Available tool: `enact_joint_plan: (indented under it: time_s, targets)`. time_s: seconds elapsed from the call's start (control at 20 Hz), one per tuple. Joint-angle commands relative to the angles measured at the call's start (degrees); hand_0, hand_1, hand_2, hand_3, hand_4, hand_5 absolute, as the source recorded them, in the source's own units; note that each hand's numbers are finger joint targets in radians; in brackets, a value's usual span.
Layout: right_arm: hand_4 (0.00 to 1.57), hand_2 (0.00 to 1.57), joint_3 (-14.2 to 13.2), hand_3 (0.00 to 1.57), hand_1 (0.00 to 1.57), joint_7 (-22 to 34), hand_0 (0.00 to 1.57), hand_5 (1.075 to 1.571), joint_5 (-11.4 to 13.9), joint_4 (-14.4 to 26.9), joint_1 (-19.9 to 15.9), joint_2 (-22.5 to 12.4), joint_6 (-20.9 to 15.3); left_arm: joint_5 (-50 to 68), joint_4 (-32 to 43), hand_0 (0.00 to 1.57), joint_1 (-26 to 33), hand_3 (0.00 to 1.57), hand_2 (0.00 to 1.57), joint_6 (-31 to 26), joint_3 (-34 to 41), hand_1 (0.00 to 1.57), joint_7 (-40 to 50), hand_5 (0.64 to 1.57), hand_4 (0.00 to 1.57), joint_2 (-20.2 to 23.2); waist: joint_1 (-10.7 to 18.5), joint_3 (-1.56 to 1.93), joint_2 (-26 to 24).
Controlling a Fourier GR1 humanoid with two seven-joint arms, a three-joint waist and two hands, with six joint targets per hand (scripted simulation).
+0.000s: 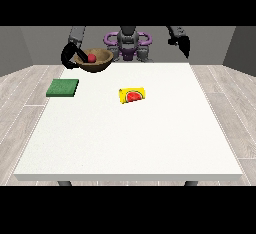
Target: Pick the cup and pour the ball into the bowl, then pick the bowl and place it on the pad
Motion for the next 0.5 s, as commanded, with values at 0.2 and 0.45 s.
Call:
enact_joint_plan:
  time_s: [0.2,0.45]
  targets:
    - [0.79,1.57,-6.4,0.68,1.57,-0.9,1.57,1.57,-4.4,-1.4,3.4,-10.4,8.1,0.2,-3.6,0.0,2.3,0.0,0.0,-1.1,-0.2,0.0,-0.6,1.424,1.02,0.4,0.3,0.24,3.5]
    - [0.88,1.57,-10.1,0.22,1.57,-3.3,1.57,1.57,-5.8,-1.2,1.2,-14.2,9.7,1.8,-6.2,0.0,-0.7,0.0,0.0,-2.8,0.6,0.0,1.0,1.463,1.15,1.4,2.6,0.24,7.5]
